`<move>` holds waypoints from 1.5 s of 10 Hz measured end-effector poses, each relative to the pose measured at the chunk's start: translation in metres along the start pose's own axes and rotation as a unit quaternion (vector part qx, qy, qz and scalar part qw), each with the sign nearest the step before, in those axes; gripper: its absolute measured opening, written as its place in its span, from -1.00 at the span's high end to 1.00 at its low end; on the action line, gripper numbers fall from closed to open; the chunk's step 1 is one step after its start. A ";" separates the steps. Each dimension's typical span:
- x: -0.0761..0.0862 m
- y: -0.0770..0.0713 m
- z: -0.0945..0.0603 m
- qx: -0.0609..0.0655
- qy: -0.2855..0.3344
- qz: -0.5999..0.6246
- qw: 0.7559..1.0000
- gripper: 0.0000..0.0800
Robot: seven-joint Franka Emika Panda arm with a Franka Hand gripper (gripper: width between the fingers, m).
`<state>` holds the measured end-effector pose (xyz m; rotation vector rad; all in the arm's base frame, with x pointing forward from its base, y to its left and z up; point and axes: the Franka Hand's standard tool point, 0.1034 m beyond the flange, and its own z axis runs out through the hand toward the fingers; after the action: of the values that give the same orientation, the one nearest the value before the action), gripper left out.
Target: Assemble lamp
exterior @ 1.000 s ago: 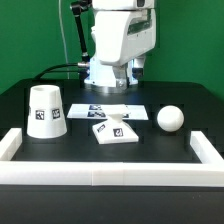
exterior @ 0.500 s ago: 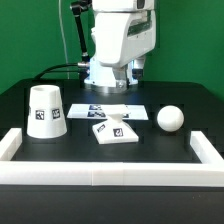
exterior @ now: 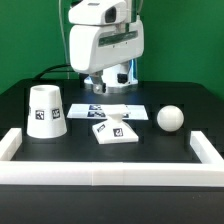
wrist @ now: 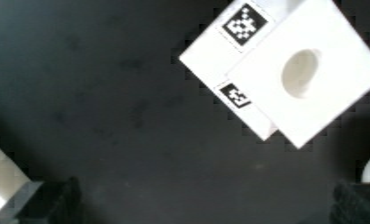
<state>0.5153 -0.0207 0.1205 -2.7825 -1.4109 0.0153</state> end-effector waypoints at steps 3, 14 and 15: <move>0.000 0.000 0.000 0.000 0.000 0.110 0.994 -0.75; -0.010 -0.029 0.033 -0.003 0.019 0.371 0.928 -0.75; -0.011 -0.031 0.037 -0.003 0.019 0.366 0.931 -0.75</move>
Offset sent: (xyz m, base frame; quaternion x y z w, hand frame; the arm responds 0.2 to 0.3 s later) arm 0.0005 -0.0197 0.0020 -0.0524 -0.0417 0.2424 0.9679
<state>0.4834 -0.0108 0.0839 -3.0987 -0.2939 -0.0308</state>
